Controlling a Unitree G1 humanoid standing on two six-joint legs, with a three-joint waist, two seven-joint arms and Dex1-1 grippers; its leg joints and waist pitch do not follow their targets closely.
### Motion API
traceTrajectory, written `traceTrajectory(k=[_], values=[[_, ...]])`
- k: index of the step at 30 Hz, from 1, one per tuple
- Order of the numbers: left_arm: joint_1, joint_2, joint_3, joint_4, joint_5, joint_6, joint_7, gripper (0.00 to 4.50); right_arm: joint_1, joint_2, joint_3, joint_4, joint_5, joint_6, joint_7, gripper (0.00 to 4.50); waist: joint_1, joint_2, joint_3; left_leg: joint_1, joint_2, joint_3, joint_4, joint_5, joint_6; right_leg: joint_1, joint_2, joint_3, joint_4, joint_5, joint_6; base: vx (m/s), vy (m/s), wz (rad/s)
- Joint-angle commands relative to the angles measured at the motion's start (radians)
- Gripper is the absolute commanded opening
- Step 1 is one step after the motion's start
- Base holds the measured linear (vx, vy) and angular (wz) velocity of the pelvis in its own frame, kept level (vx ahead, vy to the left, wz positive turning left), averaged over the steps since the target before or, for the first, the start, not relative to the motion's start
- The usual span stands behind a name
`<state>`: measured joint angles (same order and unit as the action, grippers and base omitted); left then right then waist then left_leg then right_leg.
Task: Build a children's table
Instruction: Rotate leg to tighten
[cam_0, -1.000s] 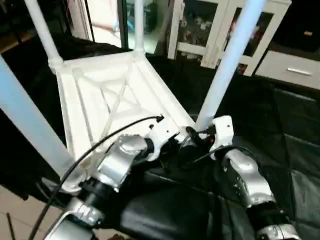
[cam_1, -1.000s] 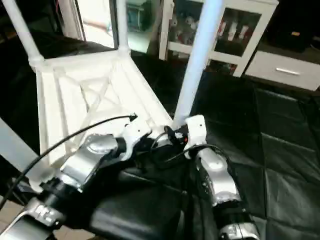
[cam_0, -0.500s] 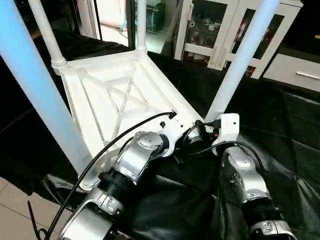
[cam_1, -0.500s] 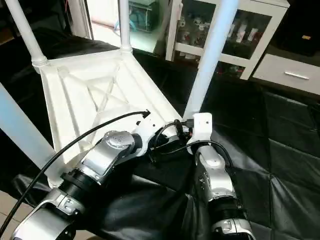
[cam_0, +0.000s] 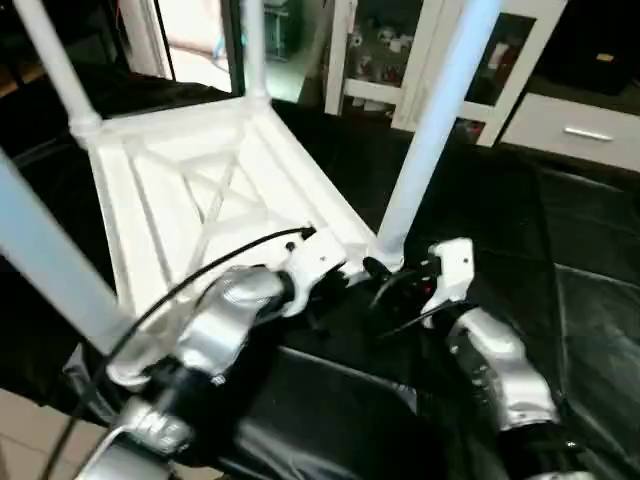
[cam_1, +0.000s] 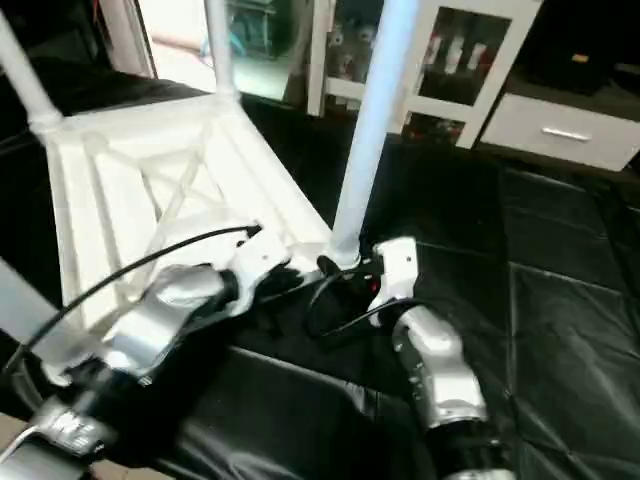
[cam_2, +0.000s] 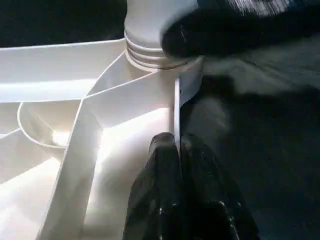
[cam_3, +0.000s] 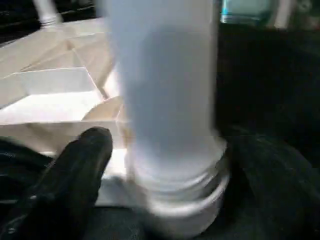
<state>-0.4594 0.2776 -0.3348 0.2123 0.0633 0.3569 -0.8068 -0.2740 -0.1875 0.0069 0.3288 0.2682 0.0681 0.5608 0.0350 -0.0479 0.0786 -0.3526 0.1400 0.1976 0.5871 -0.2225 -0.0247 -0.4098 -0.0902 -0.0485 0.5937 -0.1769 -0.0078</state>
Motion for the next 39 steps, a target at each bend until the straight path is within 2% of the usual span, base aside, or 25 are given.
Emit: traceTrajectory(k=[1,3,5,6,8,11,13,16,21,23,27,35,38,39], values=[[0.062,0.025,-0.008,-0.025,-0.060,-0.011,-0.075,0.00,-0.004,-0.047,-0.010,-0.037,0.030,0.029,0.092,4.37,0.011,-0.007,-0.049,-0.004,0.097,-0.044,-0.084,-0.160,0.082,0.040,-0.079,0.055,-0.070,-0.240,-0.225,0.000,0.000,0.00],[0.090,0.054,-0.019,-0.076,-0.084,-0.004,-0.124,0.00,-0.004,-0.098,0.007,-0.045,0.051,0.042,0.192,4.37,0.012,-0.005,-0.057,-0.002,0.093,-0.038,-0.071,-0.062,0.133,0.045,-0.075,0.052,-0.049,-0.071,-0.278,0.051,0.004,0.01],[0.109,0.070,-0.028,-0.112,-0.104,0.011,-0.164,0.00,0.000,-0.139,0.032,-0.044,0.052,0.035,0.275,4.37,0.015,-0.008,-0.060,-0.003,0.091,-0.035,-0.063,0.002,0.174,0.046,-0.074,0.050,-0.038,0.021,-0.310,0.000,0.000,0.00],[0.110,0.071,-0.028,-0.114,-0.105,0.012,-0.166,0.00,0.000,-0.141,0.034,-0.044,0.052,0.034,0.280,4.37,0.017,-0.008,-0.057,-0.003,0.091,-0.032,-0.061,0.011,0.191,0.044,-0.074,0.050,-0.038,0.025,-0.322,0.000,0.000,0.00],[0.116,0.076,-0.031,-0.125,-0.105,0.010,-0.176,0.00,0.005,-0.159,0.048,-0.048,0.051,0.036,0.321,4.37,0.021,-0.008,-0.054,-0.001,0.092,-0.031,-0.062,-0.016,0.189,0.044,-0.075,0.049,-0.044,-0.033,-0.323,0.000,0.000,0.00],[0.124,0.088,-0.033,-0.138,-0.110,0.010,-0.193,0.00,0.004,-0.171,0.062,-0.030,0.045,0.008,0.367,4.37,0.024,-0.012,-0.051,-0.001,0.095,-0.034,-0.068,-0.073,0.159,0.043,-0.077,0.050,-0.054,-0.136,-0.304,0.000,0.000,0.00],[0.131,0.096,-0.034,-0.151,-0.114,0.015,-0.201,0.00,-0.002,-0.165,0.057,-0.016,0.046,-0.010,0.381,4.05,0.025,-0.011,-0.051,0.001,0.096,-0.035,-0.070,-0.095,0.138,0.041,-0.078,0.051,-0.057,-0.168,-0.290,0.000,0.000,0.00],[0.137,0.108,-0.030,-0.165,-0.115,0.025,-0.211,0.00,-0.012,-0.160,0.063,0.002,0.049,-0.028,0.407,3.90,0.027,-0.007,-0.054,0.003,0.095,-0.036,-0.069,-0.086,0.132,0.042,-0.077,0.051,-0.053,-0.151,-0.289,0.000,0.000,0.00],[0.137,0.116,-0.027,-0.164,-0.109,0.027,-0.214,0.00,-0.017,-0.159,0.065,0.011,0.044,-0.042,0.427,3.36,0.028,-0.013,-0.057,0.002,0.091,-0.033,-0.063,-0.030,0.158,0.044,-0.075,0.050,-0.044,-0.073,-0.308,0.000,0.000,0.00],[0.138,0.118,-0.024,-0.163,-0.108,0.028,-0.214,0.00,-0.016,-0.163,0.067,0.013,0.043,-0.047,0.437,3.36,0.028,-0.012,-0.057,0.001,0.091,-0.033,-0.062,-0.032,0.162,0.045,-0.076,0.050,-0.045,-0.083,-0.308,0.000,0.000,0.00],[0.143,0.122,-0.025,-0.169,-0.107,0.033,-0.217,0.00,-0.010,-0.175,0.069,0.018,0.039,-0.055,0.461,2.89,0.028,-0.012,-0.057,0.001,0.092,-0.034,-0.061,-0.034,0.164,0.045,-0.075,0.049,-0.044,-0.095,-0.307,0.000,0.000,0.00],[0.143,0.129,-0.032,-0.162,-0.106,0.034,-0.223,0.00,-0.015,-0.178,0.071,0.037,0.030,-0.053,0.468,2.33,0.029,-0.013,-0.058,0.002,0.091,-0.034,-0.060,-0.044,0.157,0.046,-0.075,0.049,-0.045,-0.114,-0.306,0.000,0.000,0.00],[0.134,0.124,-0.029,-0.144,-0.097,0.043,-0.206,0.00,-0.014,-0.167,0.080,0.065,-0.021,-0.036,0.388,2.16,0.027,-0.013,-0.058,0.003,0.091,-0.034,-0.060,-0.055,0.149,0.044,-0.074,0.049,-0.047,-0.132,-0.301,0.000,0.000,0.00],[0.118,0.106,-0.019,-0.114,-0.078,0.064,-0.160,0.00,-0.022,-0.149,0.077,0.111,-0.081,-0.034,0.267,2.14,0.025,-0.016,-0.056,0.003,0.091,-0.034,-0.063,-0.073,0.139,0.044,-0.073,0.049,-0.050,-0.159,-0.294,0.000,0.000,0.00]])
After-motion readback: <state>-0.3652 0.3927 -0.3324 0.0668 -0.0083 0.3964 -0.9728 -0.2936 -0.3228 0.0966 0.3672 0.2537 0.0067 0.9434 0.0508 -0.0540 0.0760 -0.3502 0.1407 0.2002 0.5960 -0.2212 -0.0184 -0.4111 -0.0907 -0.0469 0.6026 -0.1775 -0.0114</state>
